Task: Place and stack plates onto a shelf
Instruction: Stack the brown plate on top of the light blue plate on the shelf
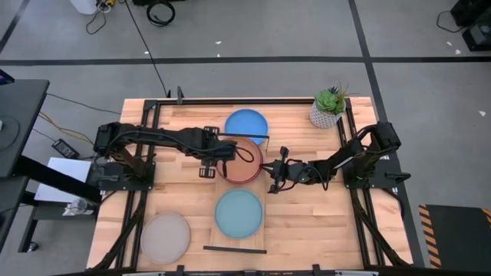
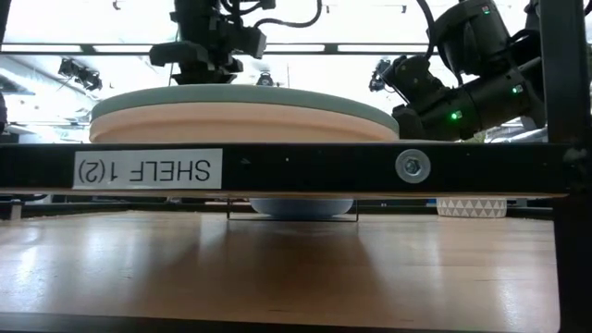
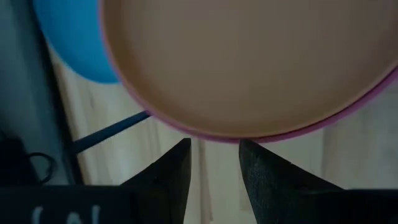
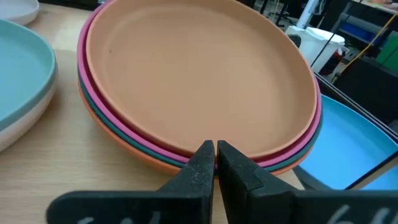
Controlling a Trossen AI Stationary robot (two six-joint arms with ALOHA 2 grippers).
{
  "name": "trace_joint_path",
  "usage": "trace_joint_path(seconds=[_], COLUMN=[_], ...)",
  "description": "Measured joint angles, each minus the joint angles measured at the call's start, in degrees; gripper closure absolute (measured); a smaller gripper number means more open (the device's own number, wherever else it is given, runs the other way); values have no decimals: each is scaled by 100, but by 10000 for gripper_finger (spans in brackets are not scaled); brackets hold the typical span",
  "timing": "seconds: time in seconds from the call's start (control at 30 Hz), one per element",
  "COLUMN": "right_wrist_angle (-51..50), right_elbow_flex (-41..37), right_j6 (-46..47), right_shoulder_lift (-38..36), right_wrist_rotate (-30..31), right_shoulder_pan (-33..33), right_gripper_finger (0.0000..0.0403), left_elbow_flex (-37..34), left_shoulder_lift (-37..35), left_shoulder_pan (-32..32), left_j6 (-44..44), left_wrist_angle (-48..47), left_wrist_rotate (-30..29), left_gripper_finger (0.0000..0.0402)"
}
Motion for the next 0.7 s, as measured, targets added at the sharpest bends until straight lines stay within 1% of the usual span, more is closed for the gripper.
trace_joint_path(seconds=[0.07,0.17,0.27,0.33,0.57,0.7], right_wrist_angle=[38,87,95,117,142,140], right_elbow_flex=[0,0,-2,-2,-2,-2], right_j6=[-41,-72,-78,-79,-66,-66], right_shoulder_lift=[1,0,0,0,0,0], right_wrist_rotate=[2,2,2,2,0,-2], right_shoulder_pan=[0,0,0,0,0,2], right_gripper_finger=[377,377,377,377,377,377], left_elbow_flex=[0,0,1,2,0,0], left_shoulder_lift=[-42,-72,-35,66,184,181], left_shoulder_pan=[2,-26,-31,-37,-35,-42], left_j6=[65,70,-6,-56,-72,-100], left_wrist_angle=[-6,-10,-4,-16,-65,-60], left_wrist_rotate=[-101,-84,342,470,409,211], left_gripper_finger=[259,259,259,259,259,259])
